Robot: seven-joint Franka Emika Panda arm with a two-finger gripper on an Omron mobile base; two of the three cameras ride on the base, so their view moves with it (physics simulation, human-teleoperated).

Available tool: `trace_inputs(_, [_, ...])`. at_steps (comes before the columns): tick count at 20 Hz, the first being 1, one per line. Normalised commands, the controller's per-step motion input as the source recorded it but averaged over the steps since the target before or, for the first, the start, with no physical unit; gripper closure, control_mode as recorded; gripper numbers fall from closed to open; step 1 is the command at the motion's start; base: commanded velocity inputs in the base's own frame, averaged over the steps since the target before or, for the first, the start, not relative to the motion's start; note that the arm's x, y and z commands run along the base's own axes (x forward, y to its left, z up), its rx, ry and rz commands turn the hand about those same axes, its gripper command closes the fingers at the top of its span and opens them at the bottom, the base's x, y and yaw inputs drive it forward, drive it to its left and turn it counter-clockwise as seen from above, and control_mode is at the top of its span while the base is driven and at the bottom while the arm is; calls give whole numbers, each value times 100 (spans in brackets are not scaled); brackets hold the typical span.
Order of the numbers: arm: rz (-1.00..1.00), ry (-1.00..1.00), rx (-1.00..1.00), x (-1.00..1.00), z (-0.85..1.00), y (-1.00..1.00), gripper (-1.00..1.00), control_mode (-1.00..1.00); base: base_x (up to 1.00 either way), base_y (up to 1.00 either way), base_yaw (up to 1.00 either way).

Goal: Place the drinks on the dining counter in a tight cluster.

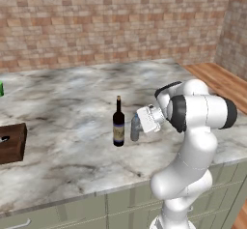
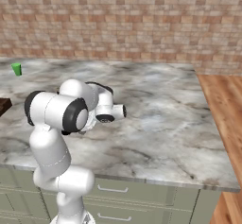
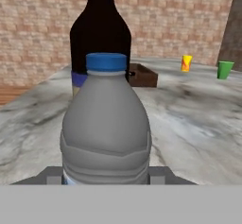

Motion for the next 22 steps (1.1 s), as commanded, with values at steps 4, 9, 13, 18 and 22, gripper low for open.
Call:
trace_inputs(4, [0,0,0,0,0,0,100,-100,0,0,0])
trace_inputs(9, [0,0,0,0,0,0,-100,-100,0,0,0])
trace_inputs(13, [0,0,0,0,0,0,-100,-100,0,0,0])
trace_inputs(18, [0,0,0,0,0,0,-100,-100,0,0,0])
trace_inputs(22, [0,0,0,0,0,0,-100,-100,0,0,0])
